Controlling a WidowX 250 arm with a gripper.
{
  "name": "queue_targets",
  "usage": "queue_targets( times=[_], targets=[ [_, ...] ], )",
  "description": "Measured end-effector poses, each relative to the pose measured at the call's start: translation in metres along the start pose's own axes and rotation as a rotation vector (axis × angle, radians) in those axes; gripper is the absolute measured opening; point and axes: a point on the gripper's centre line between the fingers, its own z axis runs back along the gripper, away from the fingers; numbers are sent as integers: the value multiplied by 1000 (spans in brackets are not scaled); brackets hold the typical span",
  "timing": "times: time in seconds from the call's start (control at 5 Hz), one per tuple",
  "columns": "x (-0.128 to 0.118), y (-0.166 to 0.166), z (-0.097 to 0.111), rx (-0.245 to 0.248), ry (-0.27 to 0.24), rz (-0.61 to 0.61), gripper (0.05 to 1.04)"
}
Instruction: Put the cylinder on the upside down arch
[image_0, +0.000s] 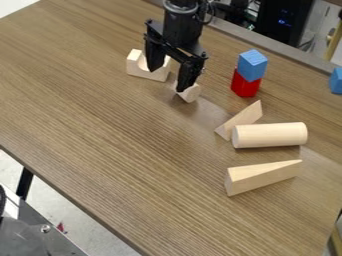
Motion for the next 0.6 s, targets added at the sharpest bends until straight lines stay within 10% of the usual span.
queue_targets(
  times=[0.6],
  targets=[
    [8, -11, -9, -30, -7, -16, 1000]
  ],
)
